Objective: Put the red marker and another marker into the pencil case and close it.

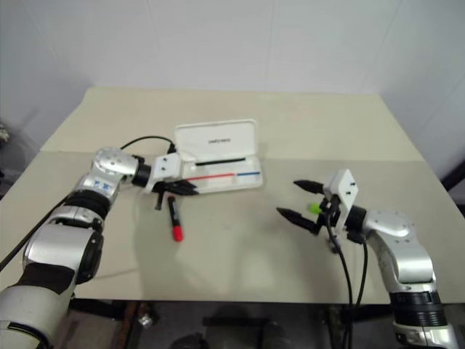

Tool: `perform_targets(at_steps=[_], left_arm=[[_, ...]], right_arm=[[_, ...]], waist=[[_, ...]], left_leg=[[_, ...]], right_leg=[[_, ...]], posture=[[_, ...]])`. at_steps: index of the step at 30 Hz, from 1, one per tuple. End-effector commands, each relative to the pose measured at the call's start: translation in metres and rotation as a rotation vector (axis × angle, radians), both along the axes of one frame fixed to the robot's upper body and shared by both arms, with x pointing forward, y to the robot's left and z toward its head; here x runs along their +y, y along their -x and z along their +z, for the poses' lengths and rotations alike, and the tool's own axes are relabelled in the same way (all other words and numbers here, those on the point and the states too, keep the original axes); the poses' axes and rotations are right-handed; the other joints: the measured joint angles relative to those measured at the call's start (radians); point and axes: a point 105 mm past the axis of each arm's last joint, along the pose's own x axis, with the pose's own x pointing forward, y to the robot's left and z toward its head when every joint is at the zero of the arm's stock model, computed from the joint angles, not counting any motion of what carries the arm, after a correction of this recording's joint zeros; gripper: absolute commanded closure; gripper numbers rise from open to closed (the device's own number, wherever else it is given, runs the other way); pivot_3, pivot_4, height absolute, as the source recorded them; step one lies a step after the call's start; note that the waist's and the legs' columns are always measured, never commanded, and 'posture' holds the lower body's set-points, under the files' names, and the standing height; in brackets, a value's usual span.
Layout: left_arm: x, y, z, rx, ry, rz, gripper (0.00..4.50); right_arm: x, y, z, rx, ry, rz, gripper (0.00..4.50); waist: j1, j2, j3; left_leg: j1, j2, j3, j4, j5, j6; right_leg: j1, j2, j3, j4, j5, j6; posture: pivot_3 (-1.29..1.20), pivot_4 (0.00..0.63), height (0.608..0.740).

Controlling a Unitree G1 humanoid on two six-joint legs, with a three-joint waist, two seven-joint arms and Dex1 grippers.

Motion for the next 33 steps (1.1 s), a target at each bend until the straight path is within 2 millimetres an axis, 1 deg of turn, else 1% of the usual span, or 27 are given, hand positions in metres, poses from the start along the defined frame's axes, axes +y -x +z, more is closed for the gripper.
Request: perform_targets(at_steps=[1, 5, 8, 12, 15, 22, 26, 33], left_arm=[[-0.003, 0.010, 0.016, -0.082, 0.050, -0.065, 4.49], [-0.010, 0.025, 0.007, -0.086, 0.058, -0.095, 4.49], [-0.018, 0.039, -0.004, -0.087, 0.048, -0.107, 4.49], [-0.030, 0.052, -0.014, -0.081, 0.038, -0.104, 4.49], [-0.038, 0.065, -0.022, -0.035, 0.044, -0.106, 4.49], [-0.049, 0.077, -0.040, -0.013, 0.035, -0.073, 4.49], [-0.049, 0.075, -0.048, -0.019, 0.011, -0.061, 4.49], [-0.057, 0.078, -0.055, -0.019, 0.001, -0.096, 4.49]], right_arm=[[-0.008, 0.008, 0.013, -0.054, 0.026, 0.051, 0.00], [-0.009, 0.015, 0.011, -0.029, 0.060, 0.117, 0.00], [-0.013, 0.022, 0.005, 0.008, 0.139, 0.171, 0.00], [-0.017, 0.013, 0.010, -0.016, 0.152, 0.144, 0.00], [-0.015, 0.010, 0.012, -0.027, 0.144, 0.134, 0.00], [-0.015, 0.009, 0.008, -0.021, 0.146, 0.115, 0.00], [-0.015, 0.009, 0.008, -0.025, 0.142, 0.104, 0.00], [-0.016, 0.010, 0.007, -0.027, 0.144, 0.090, 0.00]], waist=[[-0.001, 0.000, 0.000], [-0.002, 0.000, 0.000], [-0.002, 0.000, 0.000], [-0.003, 0.000, 0.000], [-0.004, 0.000, 0.000], [-0.003, 0.000, 0.000], [-0.003, 0.001, 0.000], [0.001, 0.000, 0.000]], left_leg=[[0.000, 0.000, 0.000, 0.000, 0.000, 0.000], [0.000, 0.000, 0.000, 0.001, 0.000, 0.000], [0.001, 0.000, 0.000, 0.002, 0.000, 0.000], [0.001, 0.000, 0.000, 0.003, 0.001, -0.001], [0.002, 0.000, 0.001, 0.003, 0.001, -0.001], [0.004, 0.000, 0.001, 0.003, 0.001, -0.001], [0.005, 0.000, 0.001, 0.003, 0.001, -0.001], [0.005, -0.001, 0.001, 0.003, 0.001, -0.001]], right_leg=[[0.000, 0.000, 0.000, 0.000, 0.000, 0.000], [0.000, 0.000, 0.000, 0.002, 0.000, 0.000], [0.000, 0.000, 0.001, 0.003, 0.001, 0.001], [0.000, 0.000, 0.002, 0.004, 0.001, 0.001], [0.000, 0.000, 0.003, 0.004, 0.001, 0.001], [0.000, 0.000, 0.004, 0.003, 0.001, 0.001], [0.000, 0.000, 0.005, 0.003, 0.001, 0.001], [0.001, 0.000, 0.006, 0.003, 0.001, 0.001]], posture=[[0.00, 0.150, 0.740], [0.00, 0.150, 0.740], [0.00, 0.150, 0.740], [0.00, 0.150, 0.740], [0.00, 0.150, 0.740], [0.00, 0.150, 0.740], [0.00, 0.150, 0.740], [0.00, 0.150, 0.740]])
